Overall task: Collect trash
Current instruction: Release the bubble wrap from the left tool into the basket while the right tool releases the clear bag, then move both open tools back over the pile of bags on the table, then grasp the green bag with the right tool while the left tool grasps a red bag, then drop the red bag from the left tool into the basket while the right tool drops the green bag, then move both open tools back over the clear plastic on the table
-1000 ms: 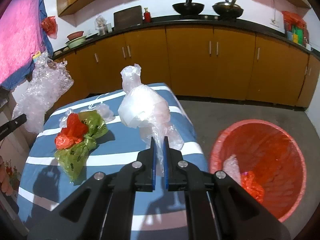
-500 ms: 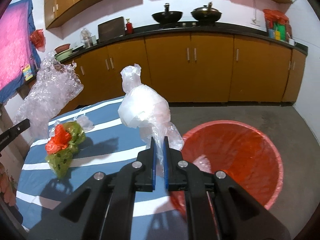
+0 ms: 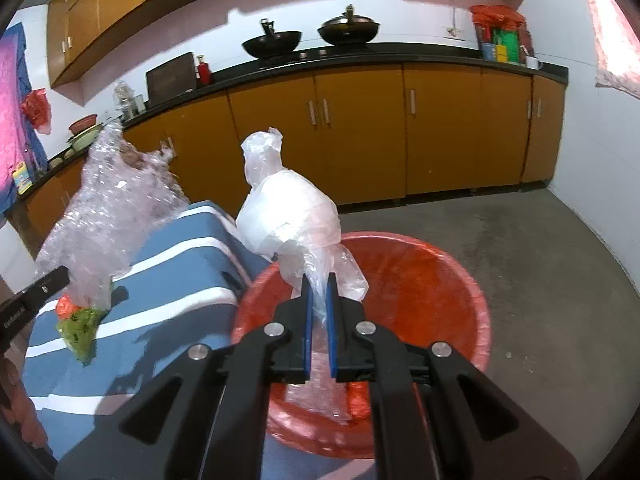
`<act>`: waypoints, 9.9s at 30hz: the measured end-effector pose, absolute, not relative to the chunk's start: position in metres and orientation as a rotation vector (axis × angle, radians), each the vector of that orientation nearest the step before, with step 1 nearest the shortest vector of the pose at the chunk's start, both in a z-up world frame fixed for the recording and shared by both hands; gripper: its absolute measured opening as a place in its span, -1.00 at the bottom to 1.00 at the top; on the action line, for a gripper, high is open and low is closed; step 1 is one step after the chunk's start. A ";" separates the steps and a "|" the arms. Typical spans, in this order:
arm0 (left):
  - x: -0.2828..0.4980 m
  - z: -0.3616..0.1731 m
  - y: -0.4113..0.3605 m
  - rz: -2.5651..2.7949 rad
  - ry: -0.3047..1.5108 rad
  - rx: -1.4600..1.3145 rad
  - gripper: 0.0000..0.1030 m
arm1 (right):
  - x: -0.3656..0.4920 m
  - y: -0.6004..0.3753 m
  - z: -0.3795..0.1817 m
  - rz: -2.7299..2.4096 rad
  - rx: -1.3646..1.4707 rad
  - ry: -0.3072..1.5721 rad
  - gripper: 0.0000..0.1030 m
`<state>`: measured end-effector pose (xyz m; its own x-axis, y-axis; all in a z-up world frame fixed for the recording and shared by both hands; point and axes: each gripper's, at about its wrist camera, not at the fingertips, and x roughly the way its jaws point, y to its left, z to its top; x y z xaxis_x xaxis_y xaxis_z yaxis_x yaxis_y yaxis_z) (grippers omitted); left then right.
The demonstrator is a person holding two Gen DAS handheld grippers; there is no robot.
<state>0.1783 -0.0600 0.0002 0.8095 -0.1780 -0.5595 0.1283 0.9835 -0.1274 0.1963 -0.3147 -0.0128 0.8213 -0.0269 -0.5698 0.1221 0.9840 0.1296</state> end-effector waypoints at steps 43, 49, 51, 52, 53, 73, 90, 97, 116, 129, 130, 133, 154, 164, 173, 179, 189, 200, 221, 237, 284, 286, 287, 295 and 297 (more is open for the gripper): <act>0.205 -0.047 -0.143 -0.303 0.748 -0.029 -0.44 | 0.205 -0.380 -0.053 -0.153 0.266 0.656 -0.39; 0.202 -0.049 -0.129 -0.281 0.742 -0.022 -0.39 | 0.207 -0.371 -0.050 -0.140 0.246 0.660 -0.39; 0.201 -0.050 -0.123 -0.268 0.738 -0.021 -0.34 | 0.207 -0.368 -0.049 -0.136 0.242 0.662 -0.39; 0.201 -0.051 -0.119 -0.261 0.736 -0.021 -0.33 | 0.207 -0.366 -0.049 -0.132 0.239 0.663 -0.38; 0.200 -0.051 -0.114 -0.254 0.734 -0.021 -0.33 | 0.208 -0.364 -0.049 -0.129 0.235 0.664 -0.38; 0.152 -0.030 0.094 0.119 0.578 -0.042 -0.14 | 0.239 -0.203 -0.041 0.162 0.140 0.697 -0.36; 0.114 -0.049 0.240 0.426 0.575 -0.116 -0.06 | 0.248 0.010 -0.053 0.454 0.007 0.760 -0.36; 0.116 -0.053 0.253 0.422 0.579 -0.168 0.02 | 0.257 0.021 -0.088 0.426 0.009 0.847 -0.66; 0.165 -0.054 0.156 0.131 0.556 -0.135 0.45 | 0.273 -0.056 -0.098 0.224 -0.011 0.809 -0.92; 0.206 -0.073 0.132 0.084 0.667 -0.098 0.54 | 0.268 -0.085 -0.099 0.202 -0.010 0.806 -0.92; 0.206 -0.075 0.132 0.084 0.675 -0.103 0.49 | 0.269 -0.085 -0.099 0.201 -0.009 0.806 -0.92; 0.210 -0.079 0.133 0.059 0.703 -0.136 0.21 | 0.269 -0.085 -0.099 0.201 -0.007 0.808 -0.92; 0.194 -0.070 0.133 0.059 0.714 -0.152 -0.79 | 0.258 -0.085 -0.083 0.220 -0.009 0.771 -0.92; 0.177 -0.039 0.132 0.078 0.650 -0.152 -0.80 | 0.235 -0.092 -0.052 0.234 -0.018 0.708 -0.92; 0.164 -0.015 0.119 0.061 0.598 -0.139 -0.80 | 0.218 -0.109 -0.023 0.219 -0.014 0.648 -0.92; 0.158 -0.003 0.110 0.042 0.571 -0.134 -0.80 | 0.203 -0.117 -0.008 0.206 -0.012 0.615 -0.92; 0.157 0.007 0.074 -0.016 0.557 -0.108 -0.80 | 0.188 -0.155 0.008 0.156 0.012 0.572 -0.92; 0.165 0.008 0.008 -0.126 0.578 -0.099 -0.80 | 0.181 -0.220 0.010 0.055 0.050 0.555 -0.92; 0.185 -0.017 -0.131 -0.341 0.659 -0.017 -0.80 | 0.184 -0.351 -0.025 -0.124 0.107 0.602 -0.92; 0.206 -0.047 -0.191 -0.430 0.745 0.011 -0.54 | 0.197 -0.380 -0.051 -0.141 0.112 0.626 -0.81; 0.167 -0.057 0.225 0.400 0.630 -0.139 0.15 | 0.312 -0.069 -0.060 0.344 0.040 0.741 -0.48; 0.164 -0.057 0.239 0.425 0.620 -0.141 0.16 | 0.322 -0.035 -0.064 0.389 0.060 0.760 -0.48; 0.162 -0.057 0.243 0.432 0.617 -0.143 0.16 | 0.324 -0.024 -0.067 0.400 0.063 0.764 -0.48; 0.153 -0.059 0.290 0.493 0.591 -0.202 0.17 | 0.358 0.058 -0.078 0.415 0.111 0.800 -0.48; 0.151 -0.061 0.299 0.503 0.588 -0.217 0.17 | 0.365 0.067 -0.078 0.398 0.142 0.808 -0.48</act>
<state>0.1514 0.2989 -0.0607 0.7164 0.3898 -0.5786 -0.5110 0.8579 -0.0547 0.3648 0.0669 -0.0784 0.6216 0.3984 -0.6745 -0.2916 0.9168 0.2728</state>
